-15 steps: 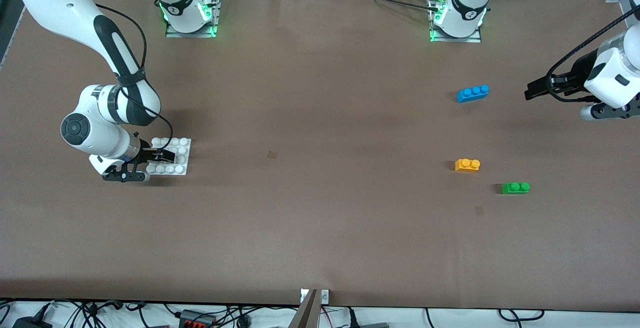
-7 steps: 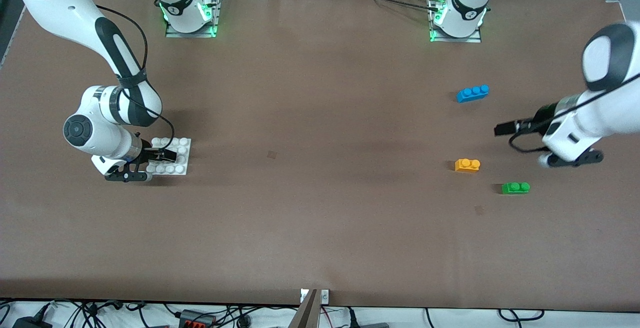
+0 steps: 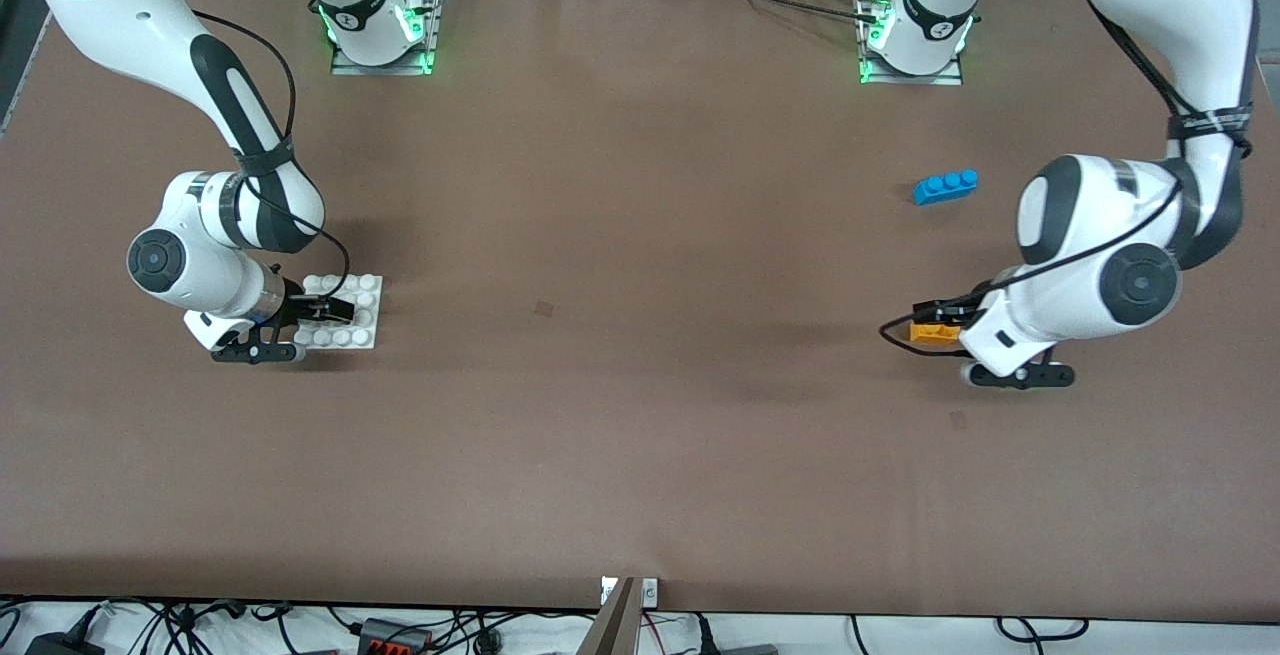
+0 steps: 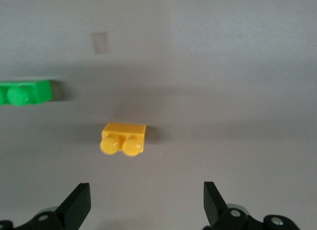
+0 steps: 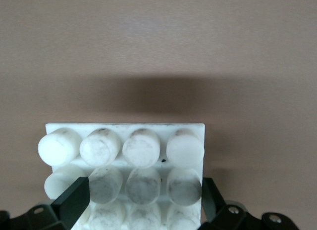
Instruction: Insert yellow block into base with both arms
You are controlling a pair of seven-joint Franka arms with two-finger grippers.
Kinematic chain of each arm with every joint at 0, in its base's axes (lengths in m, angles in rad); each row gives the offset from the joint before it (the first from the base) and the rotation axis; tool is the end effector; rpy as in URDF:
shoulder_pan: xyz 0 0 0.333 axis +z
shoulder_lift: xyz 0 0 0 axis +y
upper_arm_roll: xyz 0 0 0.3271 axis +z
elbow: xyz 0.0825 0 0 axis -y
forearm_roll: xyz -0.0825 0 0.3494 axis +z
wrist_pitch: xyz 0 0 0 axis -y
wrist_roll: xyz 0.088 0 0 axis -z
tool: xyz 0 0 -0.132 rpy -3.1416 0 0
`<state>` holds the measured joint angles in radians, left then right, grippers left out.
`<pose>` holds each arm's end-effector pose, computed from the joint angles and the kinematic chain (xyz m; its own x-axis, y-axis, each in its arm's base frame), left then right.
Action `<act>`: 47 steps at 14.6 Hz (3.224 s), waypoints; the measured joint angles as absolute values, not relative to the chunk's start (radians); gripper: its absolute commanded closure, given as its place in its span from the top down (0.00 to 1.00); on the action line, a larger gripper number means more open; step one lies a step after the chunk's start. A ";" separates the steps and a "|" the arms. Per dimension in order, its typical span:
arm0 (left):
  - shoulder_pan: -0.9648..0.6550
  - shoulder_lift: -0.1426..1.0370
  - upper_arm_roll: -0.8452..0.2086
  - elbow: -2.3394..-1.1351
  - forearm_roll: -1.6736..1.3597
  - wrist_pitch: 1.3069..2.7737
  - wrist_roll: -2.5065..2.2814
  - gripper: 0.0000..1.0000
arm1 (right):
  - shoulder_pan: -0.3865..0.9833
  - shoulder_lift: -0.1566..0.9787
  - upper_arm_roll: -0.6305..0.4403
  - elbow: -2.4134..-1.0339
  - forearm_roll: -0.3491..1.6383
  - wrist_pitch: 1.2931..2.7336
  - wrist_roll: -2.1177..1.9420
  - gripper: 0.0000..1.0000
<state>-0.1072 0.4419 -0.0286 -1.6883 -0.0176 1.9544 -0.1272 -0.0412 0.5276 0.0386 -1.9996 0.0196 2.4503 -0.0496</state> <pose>0.6123 -0.0835 0.3327 0.9842 0.0007 -0.1769 0.0015 -1.0000 0.0048 0.5824 -0.0016 0.1980 0.9968 0.0281 -0.0752 0.0256 -0.9991 -0.0345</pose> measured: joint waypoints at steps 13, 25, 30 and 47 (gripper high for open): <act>-0.056 0.274 -0.026 -2.077 -0.008 2.319 0.084 1.00 | 0.013 0.588 0.221 -1.953 0.140 2.449 -0.006 0.98; -0.039 0.367 -0.024 -2.100 -0.008 2.461 0.092 1.00 | 0.335 0.771 0.228 -1.662 0.171 2.453 0.395 0.97; -0.037 0.391 -0.024 -2.100 -0.008 2.502 0.148 1.00 | 0.465 0.850 0.231 -1.539 0.171 2.471 0.515 0.97; -0.031 0.446 -0.025 -2.101 -0.008 2.556 0.164 1.00 | 0.492 0.769 0.215 -1.423 0.171 2.342 0.557 1.00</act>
<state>-0.0309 0.4465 -0.0249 -2.1009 -0.0078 2.5563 0.1636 0.4918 0.7686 0.2148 -1.4231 0.1705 2.3417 0.5571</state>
